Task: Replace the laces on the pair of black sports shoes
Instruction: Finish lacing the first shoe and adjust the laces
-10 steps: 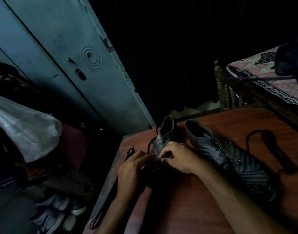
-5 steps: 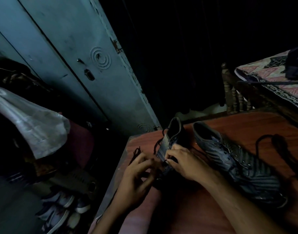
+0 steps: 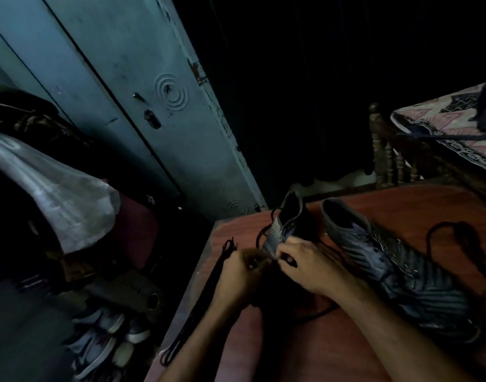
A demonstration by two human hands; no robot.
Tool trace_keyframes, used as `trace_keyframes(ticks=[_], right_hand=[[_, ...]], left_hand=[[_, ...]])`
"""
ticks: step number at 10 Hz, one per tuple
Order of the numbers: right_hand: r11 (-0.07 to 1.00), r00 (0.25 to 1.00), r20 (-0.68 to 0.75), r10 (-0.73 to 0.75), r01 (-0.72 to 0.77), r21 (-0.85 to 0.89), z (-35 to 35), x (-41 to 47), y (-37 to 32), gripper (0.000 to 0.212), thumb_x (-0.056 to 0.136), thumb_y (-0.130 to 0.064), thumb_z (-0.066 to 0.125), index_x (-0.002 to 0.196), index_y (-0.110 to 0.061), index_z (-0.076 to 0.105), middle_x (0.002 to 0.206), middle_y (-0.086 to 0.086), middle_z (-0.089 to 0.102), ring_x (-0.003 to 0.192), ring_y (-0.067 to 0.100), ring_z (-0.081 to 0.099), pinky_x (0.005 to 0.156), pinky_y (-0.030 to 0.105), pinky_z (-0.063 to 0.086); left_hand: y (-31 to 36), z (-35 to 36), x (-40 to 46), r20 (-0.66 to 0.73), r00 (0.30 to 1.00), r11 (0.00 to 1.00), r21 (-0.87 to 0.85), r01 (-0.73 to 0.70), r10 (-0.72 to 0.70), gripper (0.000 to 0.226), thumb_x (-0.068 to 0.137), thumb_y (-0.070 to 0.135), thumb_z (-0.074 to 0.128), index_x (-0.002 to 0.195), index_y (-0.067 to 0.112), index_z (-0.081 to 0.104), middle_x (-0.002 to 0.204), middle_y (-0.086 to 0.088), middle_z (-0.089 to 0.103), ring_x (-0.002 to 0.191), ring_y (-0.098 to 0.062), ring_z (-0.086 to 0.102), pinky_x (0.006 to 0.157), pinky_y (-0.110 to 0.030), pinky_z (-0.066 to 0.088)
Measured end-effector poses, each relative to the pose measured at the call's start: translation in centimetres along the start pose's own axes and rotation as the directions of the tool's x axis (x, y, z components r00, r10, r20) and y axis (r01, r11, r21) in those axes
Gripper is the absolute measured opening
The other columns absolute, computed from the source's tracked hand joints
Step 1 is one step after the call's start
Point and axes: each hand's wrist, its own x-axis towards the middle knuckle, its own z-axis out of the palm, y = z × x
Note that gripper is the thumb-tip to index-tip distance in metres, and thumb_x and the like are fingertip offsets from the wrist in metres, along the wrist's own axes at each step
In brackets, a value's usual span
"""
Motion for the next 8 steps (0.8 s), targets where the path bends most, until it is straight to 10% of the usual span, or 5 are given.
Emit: trace_keyframes(ticks=[1, 3, 5, 7, 8], right_hand=[[1.000, 1.000, -0.010, 0.018, -0.018, -0.021, 0.0, 0.2, 0.1, 0.011, 0.096, -0.032, 0.056, 0.090, -0.024, 0.058, 0.091, -0.006, 0.050, 0.079, 0.009, 0.049, 0.065, 0.024, 0.033], [0.999, 1.000, -0.012, 0.017, -0.017, 0.030, 0.6, 0.4, 0.4, 0.014, 0.094, -0.025, 0.059, 0.082, -0.025, 0.052, 0.082, -0.006, 0.045, 0.075, 0.012, 0.047, 0.069, 0.031, 0.041], [0.998, 0.999, -0.041, 0.008, -0.006, 0.055, 0.5, 0.1, 0.3, 0.014, 0.094, -0.023, 0.059, 0.082, -0.025, 0.053, 0.080, -0.007, 0.045, 0.071, 0.010, 0.046, 0.064, 0.027, 0.036], [0.998, 0.999, -0.046, -0.004, 0.007, 0.058, 0.5, 0.1, 0.3, 0.012, 0.094, -0.023, 0.060, 0.083, -0.022, 0.056, 0.079, -0.007, 0.045, 0.070, 0.010, 0.046, 0.063, 0.028, 0.036], [0.998, 0.999, -0.041, 0.014, -0.011, 0.066, 0.5, 0.1, 0.2, 0.015, 0.092, -0.022, 0.061, 0.079, -0.023, 0.053, 0.080, -0.005, 0.047, 0.070, 0.012, 0.048, 0.063, 0.030, 0.038]], left_hand=[[0.2, -1.9, -0.6, 0.033, 0.999, 0.993, 0.111, -0.027, 0.024, 0.021, 0.095, 0.026, 0.071, 0.078, 0.017, 0.077, 0.070, 0.005, 0.074, 0.060, 0.003, 0.064, 0.055, -0.020, 0.046], [1.1, -7.0, -3.4, 0.335, 0.940, 0.953, -0.262, 0.150, -0.056, 0.033, 0.103, 0.024, 0.059, 0.079, 0.006, 0.071, 0.070, -0.003, 0.061, 0.058, -0.010, 0.046, 0.053, -0.019, 0.034], [1.0, -9.3, -5.5, 0.307, 0.946, 0.791, -0.602, 0.110, 0.102, 0.029, 0.099, 0.023, 0.062, 0.084, 0.000, 0.070, 0.089, -0.017, 0.064, 0.094, -0.018, 0.064, 0.082, -0.024, 0.053], [1.0, -8.9, -5.3, 0.200, 0.980, 0.537, -0.827, 0.166, 0.005, 0.018, 0.086, 0.023, 0.061, 0.078, 0.007, 0.057, 0.076, -0.007, 0.056, 0.067, -0.016, 0.055, 0.067, -0.030, 0.051], [-0.7, -8.7, -4.0, 0.207, 0.978, 0.611, -0.771, 0.179, -0.026, 0.022, 0.086, 0.036, 0.069, 0.082, 0.015, 0.065, 0.083, -0.002, 0.063, 0.077, -0.015, 0.061, 0.079, -0.038, 0.048]])
